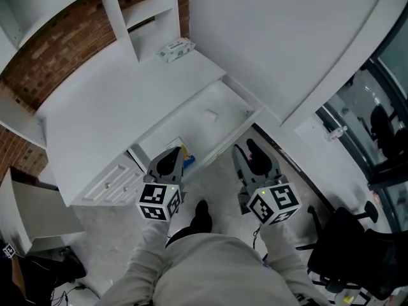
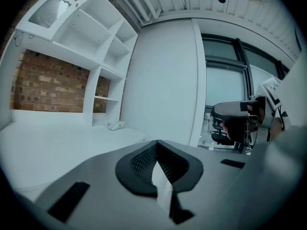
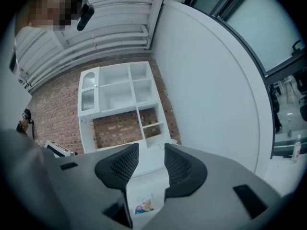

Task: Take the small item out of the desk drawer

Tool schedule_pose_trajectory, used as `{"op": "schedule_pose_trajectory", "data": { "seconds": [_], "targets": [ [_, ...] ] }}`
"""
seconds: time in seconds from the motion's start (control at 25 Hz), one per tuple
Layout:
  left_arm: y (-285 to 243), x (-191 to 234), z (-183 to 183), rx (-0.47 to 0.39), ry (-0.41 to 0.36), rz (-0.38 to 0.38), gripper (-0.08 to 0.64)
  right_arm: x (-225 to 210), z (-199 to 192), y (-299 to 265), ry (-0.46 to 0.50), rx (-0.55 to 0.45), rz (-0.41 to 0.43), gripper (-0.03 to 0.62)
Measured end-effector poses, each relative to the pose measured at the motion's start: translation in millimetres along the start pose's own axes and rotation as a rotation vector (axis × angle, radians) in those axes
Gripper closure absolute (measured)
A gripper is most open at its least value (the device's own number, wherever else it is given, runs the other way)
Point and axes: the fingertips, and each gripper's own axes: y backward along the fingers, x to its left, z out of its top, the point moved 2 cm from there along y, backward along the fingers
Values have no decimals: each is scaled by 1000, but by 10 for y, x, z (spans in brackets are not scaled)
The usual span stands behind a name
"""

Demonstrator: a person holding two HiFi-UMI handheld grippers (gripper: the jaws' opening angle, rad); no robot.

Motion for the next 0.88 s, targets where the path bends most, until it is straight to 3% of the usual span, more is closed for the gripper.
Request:
{"op": "schedule_pose_trajectory", "data": {
  "seconds": [0.56,0.88],
  "targets": [
    [-387,338,25,14,-19,-26,541,-129,2,-574,30,30,-30,408],
    [-565,542,57,19,-15,17,541,-265,70,-905,27,37,16,379]
  ]
}}
